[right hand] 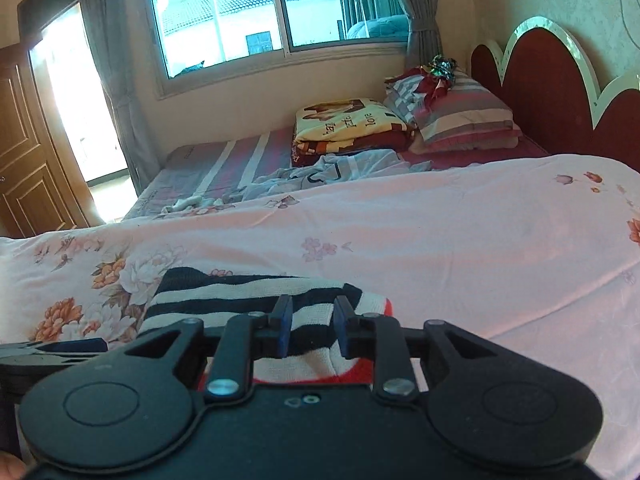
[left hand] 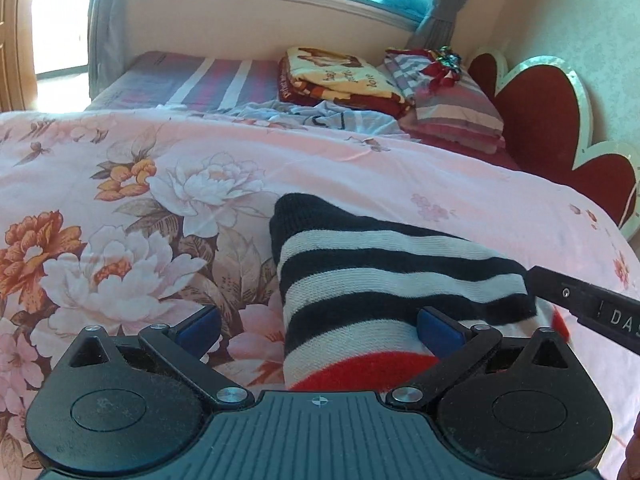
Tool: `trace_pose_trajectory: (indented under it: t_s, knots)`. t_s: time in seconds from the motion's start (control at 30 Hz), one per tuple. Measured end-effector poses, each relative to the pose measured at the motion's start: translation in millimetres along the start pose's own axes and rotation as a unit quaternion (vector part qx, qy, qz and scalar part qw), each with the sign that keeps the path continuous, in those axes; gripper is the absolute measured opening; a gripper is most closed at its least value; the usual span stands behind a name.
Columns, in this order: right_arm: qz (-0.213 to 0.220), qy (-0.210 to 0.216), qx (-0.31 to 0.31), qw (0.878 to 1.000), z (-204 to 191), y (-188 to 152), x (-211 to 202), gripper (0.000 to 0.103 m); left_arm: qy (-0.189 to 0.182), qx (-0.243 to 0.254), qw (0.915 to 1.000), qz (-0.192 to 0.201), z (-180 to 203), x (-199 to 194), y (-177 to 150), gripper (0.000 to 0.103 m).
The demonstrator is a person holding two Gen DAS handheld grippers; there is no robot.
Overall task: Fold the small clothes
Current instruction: 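Press and square the folded bundle with both tools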
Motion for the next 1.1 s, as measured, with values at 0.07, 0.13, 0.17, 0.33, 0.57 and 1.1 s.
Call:
trace_pose_trajectory:
  t_s: [0.07,0.13,0.17,0.33,0.57,1.1]
  knots:
    - [-0.015,-0.023,-0.014,1.000,-2.7,-4.2,23.4,0.022,0.008,-0.002,0.9998,-0.016,-7.3,17.0,-3.1,0.103]
    - [-0.025,-0.049,-0.036,0.998,-1.3,-18.8,46.4,0.026,-0.005,-0.016,0.9997,-0.019,-16.5,26.2,-9.7,0.103]
    - [-0.019,-0.056,-0.032,0.998,3.2,-27.0,54.0,0.026,-0.002,-0.007,0.9999,-0.014,-14.3,26.1,-11.5,0.103]
    - [-0.022,-0.039,0.014,0.999,15.3,-30.0,54.7,0.025,0.001,0.007,1.0000,-0.006,-10.9,26.9,-13.2,0.103]
    - [-0.017,-0.045,0.009,0.999,12.7,-30.1,50.1,0.028,0.015,0.021,0.9996,-0.012,-5.2,20.6,-11.0,0.103]
    - [0.025,-0.003,-0.014,1.000,21.9,-39.8,-50.3,0.038,-0.022,0.070,0.9973,0.001,25.0,-61.5,-54.1,0.103]
Point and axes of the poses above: each gripper's, at about its wrist camera, not at the fingertips, and x roughly the way its jaws point, z to its right, y to its top, the point moved 1 cm from there along x, roughly the way its jaws point, and after that the axes turned 11 degrees about -y, right-handed, at the moved point
